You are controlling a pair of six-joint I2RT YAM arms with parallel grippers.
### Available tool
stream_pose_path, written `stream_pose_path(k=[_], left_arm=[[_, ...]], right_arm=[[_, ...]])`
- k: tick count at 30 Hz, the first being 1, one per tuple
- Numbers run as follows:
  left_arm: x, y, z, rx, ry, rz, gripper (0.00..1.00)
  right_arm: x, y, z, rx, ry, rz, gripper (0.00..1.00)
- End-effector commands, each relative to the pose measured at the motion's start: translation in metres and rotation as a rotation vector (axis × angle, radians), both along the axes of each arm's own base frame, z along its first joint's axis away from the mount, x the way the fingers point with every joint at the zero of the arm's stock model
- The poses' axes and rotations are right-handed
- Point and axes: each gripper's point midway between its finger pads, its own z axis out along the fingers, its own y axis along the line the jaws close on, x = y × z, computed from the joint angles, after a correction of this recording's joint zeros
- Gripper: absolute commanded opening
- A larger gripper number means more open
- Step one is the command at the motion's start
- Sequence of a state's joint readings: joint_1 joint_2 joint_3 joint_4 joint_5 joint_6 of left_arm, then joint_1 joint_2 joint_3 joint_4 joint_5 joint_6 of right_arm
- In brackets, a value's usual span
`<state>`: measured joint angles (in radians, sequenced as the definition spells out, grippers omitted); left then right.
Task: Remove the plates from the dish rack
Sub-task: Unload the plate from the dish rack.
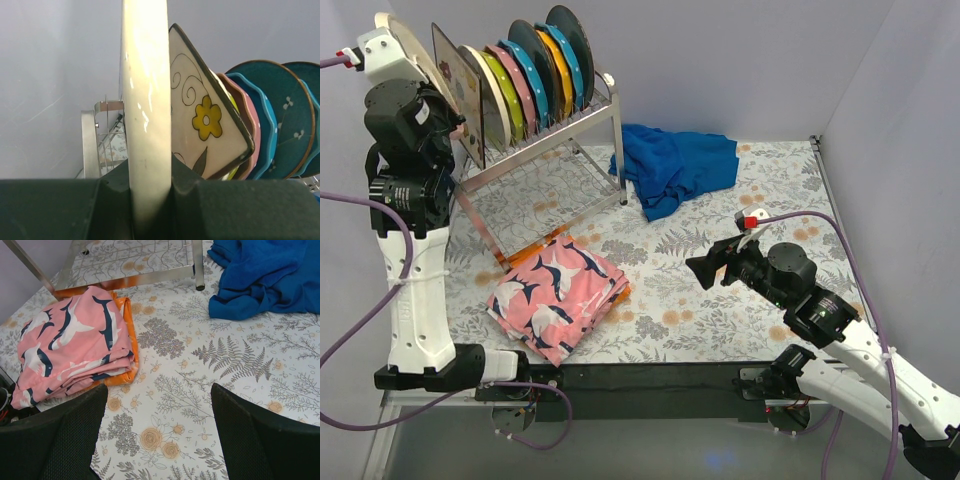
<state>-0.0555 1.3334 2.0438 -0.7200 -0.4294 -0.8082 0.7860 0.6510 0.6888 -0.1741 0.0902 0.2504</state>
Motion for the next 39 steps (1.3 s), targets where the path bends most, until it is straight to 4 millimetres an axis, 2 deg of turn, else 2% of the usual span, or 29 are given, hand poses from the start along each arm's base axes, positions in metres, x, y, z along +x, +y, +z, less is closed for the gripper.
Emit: stream_pose_path(k=[1, 18, 22, 29, 32, 36, 39], left_arm=[[-0.053, -0.004, 0.089, 0.001, -0.311, -0.041, 0.00], [-0.098, -0.044, 0.160, 0.208, -0.545, -0.265, 0.00], [-0.105, -0.065, 0.168, 0.262, -0.594, -0.372, 0.00], [-0.120, -0.095, 0.172, 0.328, -0.670, -0.534, 0.00], [-0.120, -0.108, 0.170, 0.347, -0.690, -0.606, 0.00], [-0.108, -0.121, 0.161, 0.332, -0.679, -0.683, 0.00], [-0.094, -0.134, 0.145, 0.305, -0.642, -0.764, 0.00]], right_arm=[[0.004, 0.003, 0.018, 0.032, -0.057, 0.000, 0.89], [0.006, 0.004, 0.019, 0.025, -0.059, -0.001, 0.88], [0.006, 0.004, 0.020, 0.023, -0.062, -0.002, 0.89], [0.003, 0.006, 0.024, 0.034, -0.065, 0.018, 0.89], [0.001, 0.005, 0.031, 0.049, -0.072, 0.020, 0.88], [0.001, -0.001, 0.038, 0.081, -0.064, -0.018, 0.88], [0.002, -0.009, 0.046, 0.130, -0.054, -0.069, 0.86]])
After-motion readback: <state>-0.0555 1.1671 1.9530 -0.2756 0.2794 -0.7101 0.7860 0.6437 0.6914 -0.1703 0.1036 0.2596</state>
